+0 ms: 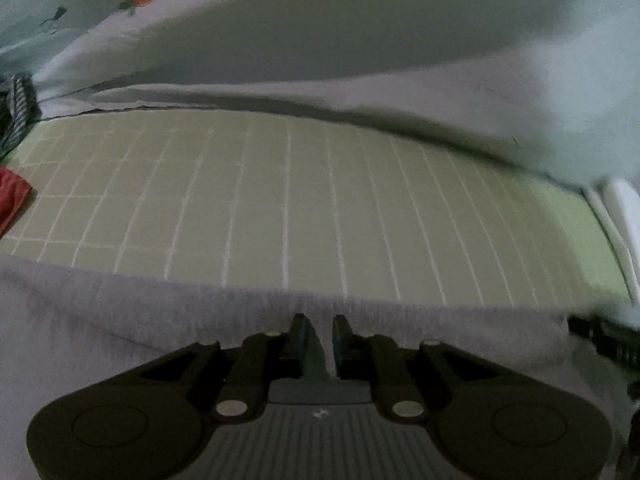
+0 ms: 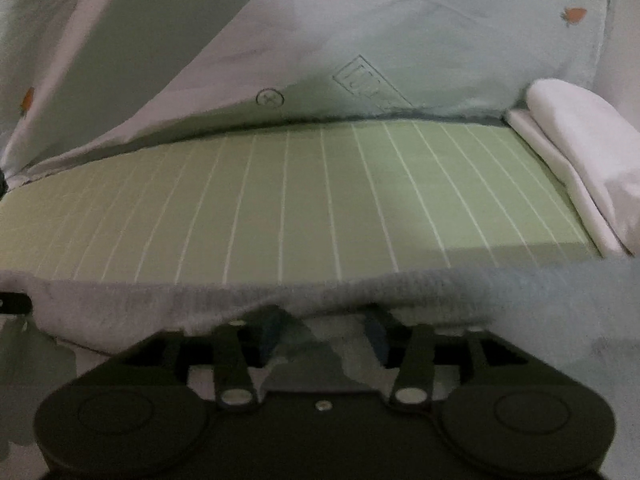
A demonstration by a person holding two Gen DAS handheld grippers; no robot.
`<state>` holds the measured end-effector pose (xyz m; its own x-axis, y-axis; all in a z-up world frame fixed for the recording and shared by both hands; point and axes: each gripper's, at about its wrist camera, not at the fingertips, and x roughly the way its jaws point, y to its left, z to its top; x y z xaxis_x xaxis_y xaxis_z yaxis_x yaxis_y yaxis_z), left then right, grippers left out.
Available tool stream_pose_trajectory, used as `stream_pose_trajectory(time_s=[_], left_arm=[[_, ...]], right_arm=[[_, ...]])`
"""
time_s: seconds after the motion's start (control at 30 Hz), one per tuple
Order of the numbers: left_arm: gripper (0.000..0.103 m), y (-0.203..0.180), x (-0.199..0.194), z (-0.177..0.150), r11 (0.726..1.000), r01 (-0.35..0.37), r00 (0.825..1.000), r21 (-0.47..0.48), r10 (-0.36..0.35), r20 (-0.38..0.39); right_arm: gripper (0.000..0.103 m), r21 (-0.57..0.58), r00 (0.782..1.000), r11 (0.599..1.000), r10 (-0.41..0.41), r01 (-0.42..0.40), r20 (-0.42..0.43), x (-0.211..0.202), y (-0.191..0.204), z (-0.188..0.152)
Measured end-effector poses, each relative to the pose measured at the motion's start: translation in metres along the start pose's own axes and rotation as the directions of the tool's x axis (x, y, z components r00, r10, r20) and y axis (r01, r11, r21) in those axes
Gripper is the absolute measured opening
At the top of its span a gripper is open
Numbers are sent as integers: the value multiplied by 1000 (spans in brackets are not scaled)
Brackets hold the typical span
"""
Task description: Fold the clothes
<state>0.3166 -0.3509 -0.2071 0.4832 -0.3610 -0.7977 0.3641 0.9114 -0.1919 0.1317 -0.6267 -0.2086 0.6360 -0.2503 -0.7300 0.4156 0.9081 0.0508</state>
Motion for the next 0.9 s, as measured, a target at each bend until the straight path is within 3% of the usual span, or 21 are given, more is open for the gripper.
stream_pose_trajectory(time_s=[0.17,0.23,0.3,0.47,0.6,0.63,0.8,0.9], left_arm=[[33,-1,-11,9,999,-41,998,-31,42,38],[41,0,-23,0,999,-31,999,-40,32,29],[41,3,-29,-12,999,-28,1000,-46,28,-2],[49,9,-36,-40,998,-38,999,-43,37,-39],[70,10,-31,-32,999,-10,998,-37,8,-55],[70,11,-30,-30,998,-12,998,-54,8,-60],[74,33,-40,-34,985,-103,992,-140,91,-85],[76,56,-58,-49,969,-169,983,-182,151,-107]], right_arm=[[59,12,998,999,-51,50,22,2,6,15],[63,11,999,999,-38,37,26,-9,10,11],[64,17,1000,1000,-10,9,20,-21,14,3],[72,-38,997,998,55,-57,-57,-23,36,-23],[101,-124,997,991,50,-58,-61,-2,57,-18],[103,-127,997,990,48,-55,-59,7,60,-12],[103,-78,996,995,-72,68,-54,21,65,20],[103,-105,996,991,-90,89,-8,-4,61,17]])
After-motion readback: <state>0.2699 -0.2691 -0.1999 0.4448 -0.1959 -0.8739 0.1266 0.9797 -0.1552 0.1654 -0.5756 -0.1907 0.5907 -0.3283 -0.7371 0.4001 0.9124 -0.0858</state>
